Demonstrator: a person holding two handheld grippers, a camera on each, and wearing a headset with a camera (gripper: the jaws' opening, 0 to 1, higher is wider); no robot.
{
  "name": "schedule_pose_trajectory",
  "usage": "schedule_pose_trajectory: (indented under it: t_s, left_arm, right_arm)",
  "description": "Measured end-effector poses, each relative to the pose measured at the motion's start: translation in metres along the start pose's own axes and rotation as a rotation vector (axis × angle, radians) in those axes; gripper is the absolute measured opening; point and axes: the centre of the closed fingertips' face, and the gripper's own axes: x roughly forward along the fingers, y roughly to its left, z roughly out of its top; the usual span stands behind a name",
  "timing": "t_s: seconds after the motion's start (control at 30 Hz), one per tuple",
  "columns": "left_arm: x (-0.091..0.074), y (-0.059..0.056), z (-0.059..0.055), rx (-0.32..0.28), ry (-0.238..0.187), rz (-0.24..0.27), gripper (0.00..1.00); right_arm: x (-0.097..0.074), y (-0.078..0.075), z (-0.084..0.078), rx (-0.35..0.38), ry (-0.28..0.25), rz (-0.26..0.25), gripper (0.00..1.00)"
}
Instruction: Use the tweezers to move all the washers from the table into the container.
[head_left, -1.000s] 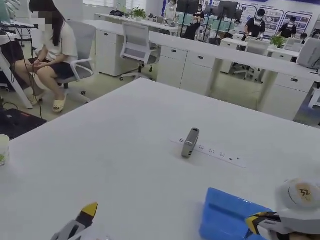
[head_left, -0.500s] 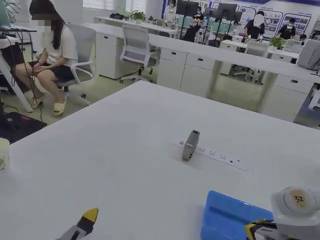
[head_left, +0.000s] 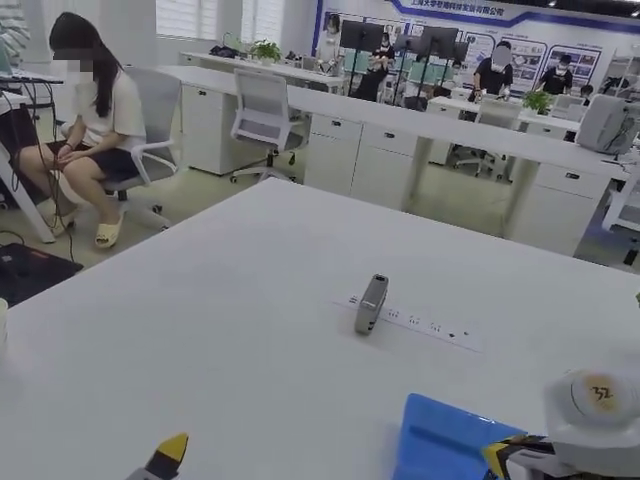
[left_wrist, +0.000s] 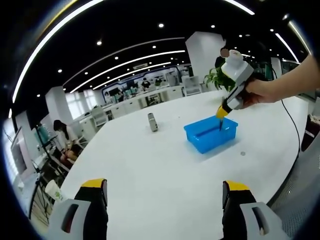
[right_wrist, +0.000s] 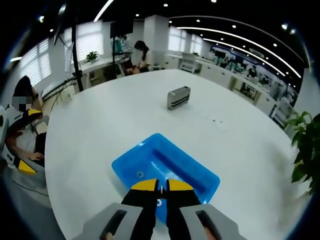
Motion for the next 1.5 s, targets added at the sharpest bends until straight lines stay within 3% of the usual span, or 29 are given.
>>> schedule_pose_trajectory:
  t_s: [0.2,0.4,0.63,0.87,1.3,1.5]
  left_arm:
    - [0.0,-0.002,0.0,0.008,0.0,-0.007,0.98]
    - [0.0,-0.003,0.0,0.011,0.003,-0.012,0.98]
    - [0.0,-0.003,-0.001,0.018,0.007,-0.012,0.98]
    - [0.001,-0.003,-0.002,0.022,0.011,-0.008,0.98]
    - [0.001,-0.003,-0.002,0.032,0.015,-0.004,0.98]
    - [0.001,-0.003,-0.003,0.043,0.02,-0.005,0.97]
  right_arm:
    - [-0.028,0.005,0.016,0.0,-0.079,0.008,0.02]
    - [-0.047,0.013,0.016,0.016,-0.123,0.03,0.02]
    - [-0.051,0.035,-0.012,0.001,-0.085,0.061,0.02]
    - [-0.048,0.051,-0.042,0.04,-0.041,0.091,0.02]
    - [-0.04,0.059,-0.07,0.075,0.021,0.103,0.02]
    - [-0.033,0.058,-0.078,0.047,0.056,0.085,0.02]
